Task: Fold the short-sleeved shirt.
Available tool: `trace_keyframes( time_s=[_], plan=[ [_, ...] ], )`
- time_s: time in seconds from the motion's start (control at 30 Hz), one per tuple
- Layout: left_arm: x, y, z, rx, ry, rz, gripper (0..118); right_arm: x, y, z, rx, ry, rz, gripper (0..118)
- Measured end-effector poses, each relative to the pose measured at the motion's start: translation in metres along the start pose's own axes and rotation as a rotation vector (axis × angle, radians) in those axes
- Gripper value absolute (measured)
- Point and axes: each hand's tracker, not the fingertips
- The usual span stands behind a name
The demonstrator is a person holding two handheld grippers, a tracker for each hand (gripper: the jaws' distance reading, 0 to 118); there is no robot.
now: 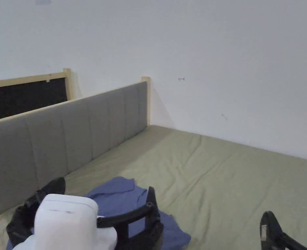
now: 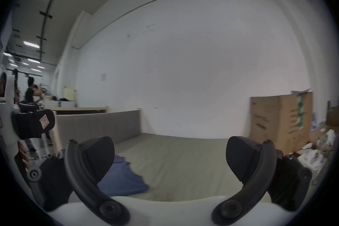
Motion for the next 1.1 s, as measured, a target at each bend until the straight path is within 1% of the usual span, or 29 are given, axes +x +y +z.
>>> trace_keyframes(
  time_s=[0.07, 0.13, 0.17, 0.27, 0.3, 0.33, 0.4, 0.43, 0.47, 0.57, 0.63, 0.7, 0.77, 0.8, 0.83, 0.87, 0.9, 0.93, 0.97, 1.0, 1.03, 1.07, 1.1],
  plan=[
    [-0.019, 0.000, 0.007, -0.004, 0.081, -0.011, 118, -0.015, -0.001, -0.007, 0.016, 0.075, -0.022, 118],
    [-0.037, 0.000, 0.014, -0.004, 0.154, -0.008, 118, -0.029, -0.001, -0.013, 0.029, 0.137, -0.025, 118],
    [-0.044, 0.000, 0.016, -0.004, 0.181, -0.002, 118, -0.035, -0.001, -0.015, 0.030, 0.165, -0.013, 118],
    [-0.062, 0.003, 0.018, 0.007, 0.232, 0.018, 118, -0.050, -0.001, -0.023, 0.003, 0.153, 0.066, 118],
    [-0.063, 0.005, 0.017, 0.014, 0.236, 0.010, 118, -0.052, -0.001, -0.025, 0.002, 0.169, 0.086, 118],
    [-0.065, 0.005, 0.017, 0.024, 0.244, -0.002, 118, -0.053, -0.001, -0.026, -0.012, 0.206, 0.093, 118],
    [-0.063, 0.006, 0.015, 0.041, 0.242, -0.026, 118, -0.051, 0.002, -0.027, -0.039, 0.270, 0.059, 118],
    [-0.060, 0.008, 0.014, 0.049, 0.234, -0.037, 118, -0.050, 0.003, -0.027, -0.038, 0.278, 0.031, 118],
    [-0.057, 0.008, 0.012, 0.053, 0.225, -0.046, 118, -0.049, 0.004, -0.024, -0.021, 0.254, 0.009, 118],
    [-0.045, 0.009, 0.007, 0.039, 0.145, -0.061, 118, -0.043, 0.008, -0.023, 0.000, 0.213, -0.013, 118],
    [-0.036, 0.008, 0.003, 0.017, 0.089, -0.074, 118, -0.036, 0.013, -0.024, -0.015, 0.207, -0.025, 118],
    [-0.028, 0.006, 0.000, 0.006, 0.070, -0.100, 118, -0.029, 0.013, -0.024, -0.027, 0.195, -0.039, 118],
    [-0.021, 0.003, 0.000, 0.015, 0.058, -0.106, 117, -0.026, 0.009, -0.022, -0.023, 0.126, -0.035, 118],
    [-0.018, 0.003, 0.002, 0.027, 0.045, -0.103, 109, -0.023, 0.008, -0.022, -0.035, 0.130, -0.034, 118],
    [-0.016, 0.004, 0.004, 0.046, 0.026, -0.096, 78, -0.021, 0.008, -0.023, -0.064, 0.136, -0.042, 117],
    [-0.014, 0.006, 0.003, 0.046, 0.017, -0.090, 35, -0.020, 0.006, -0.023, -0.093, 0.149, -0.052, 114],
    [-0.012, 0.007, -0.001, 0.035, 0.019, -0.084, 0, -0.017, 0.004, -0.022, -0.096, 0.161, -0.056, 103],
    [-0.010, 0.006, -0.002, 0.040, 0.012, -0.063, 0, -0.018, 0.001, -0.021, -0.086, 0.137, -0.060, 52],
    [-0.006, 0.006, 0.004, 0.042, 0.006, -0.070, 0, -0.018, -0.003, -0.023, -0.071, 0.085, -0.059, 4],
    [-0.002, 0.008, 0.005, 0.019, -0.016, -0.081, 0, -0.019, -0.005, -0.022, -0.070, 0.023, -0.057, 1],
    [0.003, 0.007, 0.006, 0.020, -0.011, -0.080, 0, -0.015, -0.007, -0.022, -0.081, -0.008, -0.062, 1],
    [0.006, 0.006, 0.007, 0.007, -0.020, -0.084, 0, -0.010, -0.007, -0.024, -0.092, 0.028, -0.068, 1],
    [0.000, 0.002, -0.005, -0.017, -0.034, -0.085, 0, -0.006, -0.009, -0.027, -0.112, 0.011, -0.078, 1]
  ],
)
